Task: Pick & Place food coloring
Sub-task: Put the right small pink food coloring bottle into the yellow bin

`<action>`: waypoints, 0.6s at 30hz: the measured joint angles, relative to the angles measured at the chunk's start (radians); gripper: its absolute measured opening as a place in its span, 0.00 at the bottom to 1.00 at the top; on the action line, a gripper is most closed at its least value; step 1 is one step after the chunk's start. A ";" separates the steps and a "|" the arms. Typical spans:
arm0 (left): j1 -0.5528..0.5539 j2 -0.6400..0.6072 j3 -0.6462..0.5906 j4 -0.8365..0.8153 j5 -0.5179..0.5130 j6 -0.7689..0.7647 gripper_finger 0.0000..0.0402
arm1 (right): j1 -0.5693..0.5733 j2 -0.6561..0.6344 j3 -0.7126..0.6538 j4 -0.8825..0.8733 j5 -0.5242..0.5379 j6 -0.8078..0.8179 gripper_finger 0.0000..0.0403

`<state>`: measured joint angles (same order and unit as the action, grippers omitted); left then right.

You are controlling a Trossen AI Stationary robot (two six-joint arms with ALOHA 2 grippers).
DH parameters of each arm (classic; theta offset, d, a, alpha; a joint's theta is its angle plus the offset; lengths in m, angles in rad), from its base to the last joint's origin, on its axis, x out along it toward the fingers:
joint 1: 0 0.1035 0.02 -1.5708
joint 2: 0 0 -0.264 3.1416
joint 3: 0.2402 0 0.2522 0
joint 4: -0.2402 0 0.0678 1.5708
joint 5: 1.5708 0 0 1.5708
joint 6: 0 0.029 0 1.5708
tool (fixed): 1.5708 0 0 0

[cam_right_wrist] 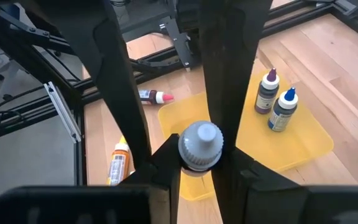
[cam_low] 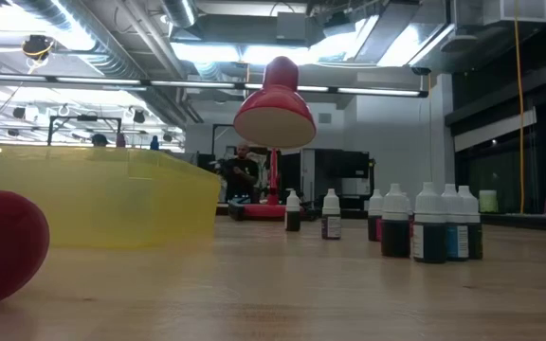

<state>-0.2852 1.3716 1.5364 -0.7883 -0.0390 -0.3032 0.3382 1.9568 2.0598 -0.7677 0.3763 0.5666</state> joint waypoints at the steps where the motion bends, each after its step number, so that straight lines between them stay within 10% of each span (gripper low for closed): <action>1: 0.000 0.000 0.000 0.000 0.001 0.004 0.34 | 0.000 0.000 0.000 0.000 0.000 0.000 0.18; 18: 0.017 -0.027 0.003 -0.023 0.032 0.030 0.34 | 0.008 0.003 -0.003 -0.015 0.041 -0.002 0.18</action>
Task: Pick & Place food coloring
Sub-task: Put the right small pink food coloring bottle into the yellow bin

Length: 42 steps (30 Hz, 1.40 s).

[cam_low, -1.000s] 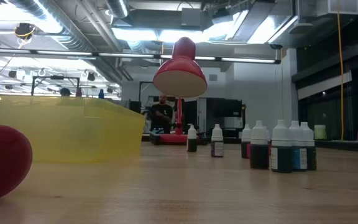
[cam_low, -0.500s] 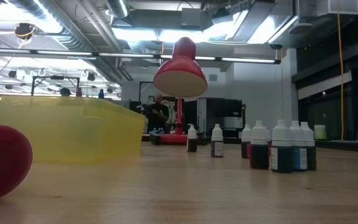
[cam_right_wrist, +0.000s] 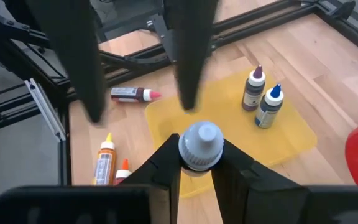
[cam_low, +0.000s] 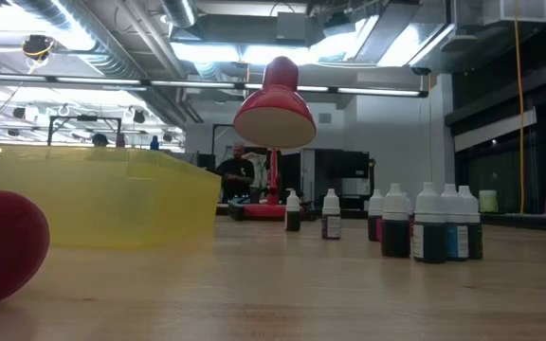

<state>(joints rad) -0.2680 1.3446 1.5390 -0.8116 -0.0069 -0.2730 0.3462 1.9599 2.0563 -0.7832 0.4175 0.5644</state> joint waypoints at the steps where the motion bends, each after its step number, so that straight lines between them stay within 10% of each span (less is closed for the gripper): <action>1: -0.001 0.001 -0.001 -0.001 -0.020 0.004 0.34 | 0.000 0.000 0.000 0.001 0.000 0.000 0.18; 31: -0.005 0.035 -0.001 0.023 -0.077 0.007 0.34 | 0.000 0.000 0.000 -0.001 0.001 -0.018 0.18; 42: -0.005 0.035 -0.001 0.023 -0.078 0.000 0.16 | 0.001 0.000 0.000 0.003 0.001 -0.021 0.18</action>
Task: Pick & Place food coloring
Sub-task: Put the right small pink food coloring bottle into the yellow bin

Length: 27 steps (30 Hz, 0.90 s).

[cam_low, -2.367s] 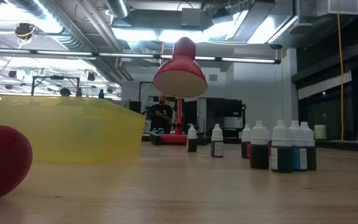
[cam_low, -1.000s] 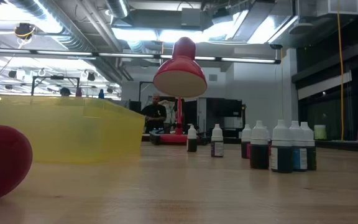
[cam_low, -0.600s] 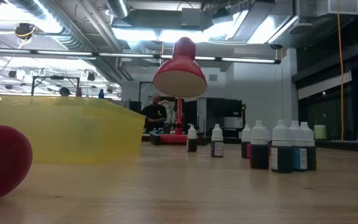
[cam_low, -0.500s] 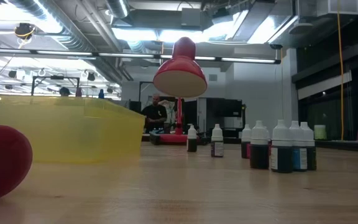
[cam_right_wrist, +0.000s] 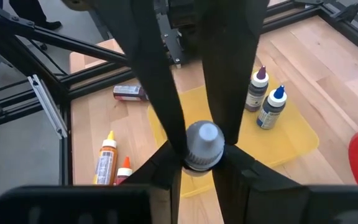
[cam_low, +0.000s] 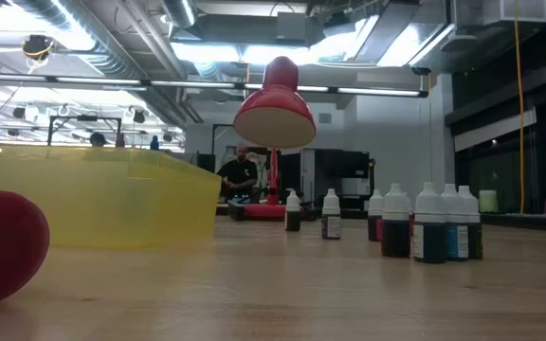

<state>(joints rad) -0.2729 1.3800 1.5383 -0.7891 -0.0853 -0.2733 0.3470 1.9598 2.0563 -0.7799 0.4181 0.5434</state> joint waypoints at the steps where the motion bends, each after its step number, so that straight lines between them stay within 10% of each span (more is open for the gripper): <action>1: 0.000 0.000 0.000 0.000 -0.001 0.000 0.14 | 0.000 0.000 0.000 0.000 0.000 0.000 0.18; 12: 0.000 0.000 0.000 0.000 0.000 0.006 0.13 | 0.000 0.000 0.000 -0.001 -0.001 -0.005 0.22; 27: 0.000 -0.016 0.000 -0.006 0.000 -0.001 0.11 | 0.001 -0.003 0.001 -0.024 -0.018 -0.029 0.59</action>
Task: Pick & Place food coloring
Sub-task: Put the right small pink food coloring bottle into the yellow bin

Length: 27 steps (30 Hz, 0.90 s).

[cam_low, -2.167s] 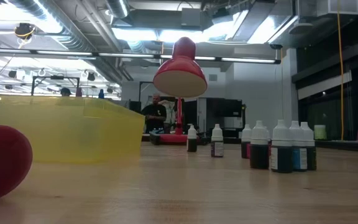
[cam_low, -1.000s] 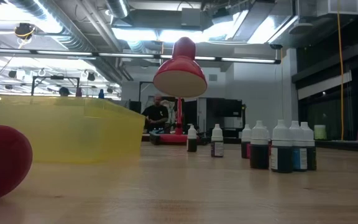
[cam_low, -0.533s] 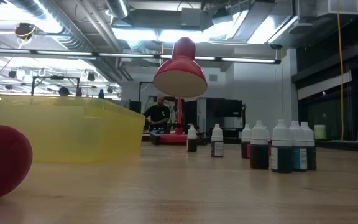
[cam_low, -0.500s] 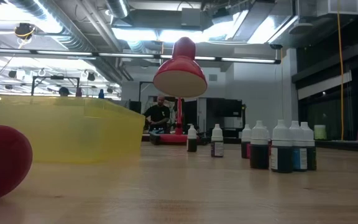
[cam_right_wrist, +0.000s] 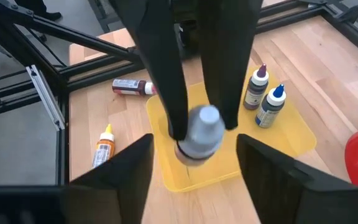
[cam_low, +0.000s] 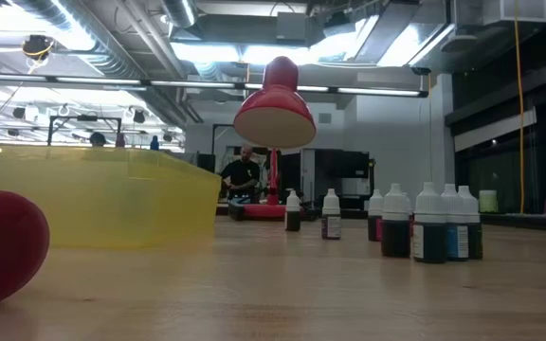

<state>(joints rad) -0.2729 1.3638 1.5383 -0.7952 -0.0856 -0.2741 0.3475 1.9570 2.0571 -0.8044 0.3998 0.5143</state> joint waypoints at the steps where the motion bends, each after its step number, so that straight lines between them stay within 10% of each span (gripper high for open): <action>1: -0.001 -0.003 0.000 -0.011 -0.001 -0.001 0.11 | 0.001 -0.003 0.000 -0.009 -0.001 0.000 0.61; 14: -0.049 -0.094 -0.026 -0.157 -0.248 -0.089 0.11 | 0.043 -0.037 0.001 -0.102 0.045 0.015 0.68; 27: -0.236 -0.266 -0.385 -0.039 -0.476 -0.353 0.11 | 0.065 -0.038 0.001 -0.118 0.089 0.036 0.68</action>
<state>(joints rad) -0.5091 1.0982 1.1533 -0.8344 -0.5620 -0.6268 0.4124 1.9186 2.0579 -0.9226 0.4885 0.5503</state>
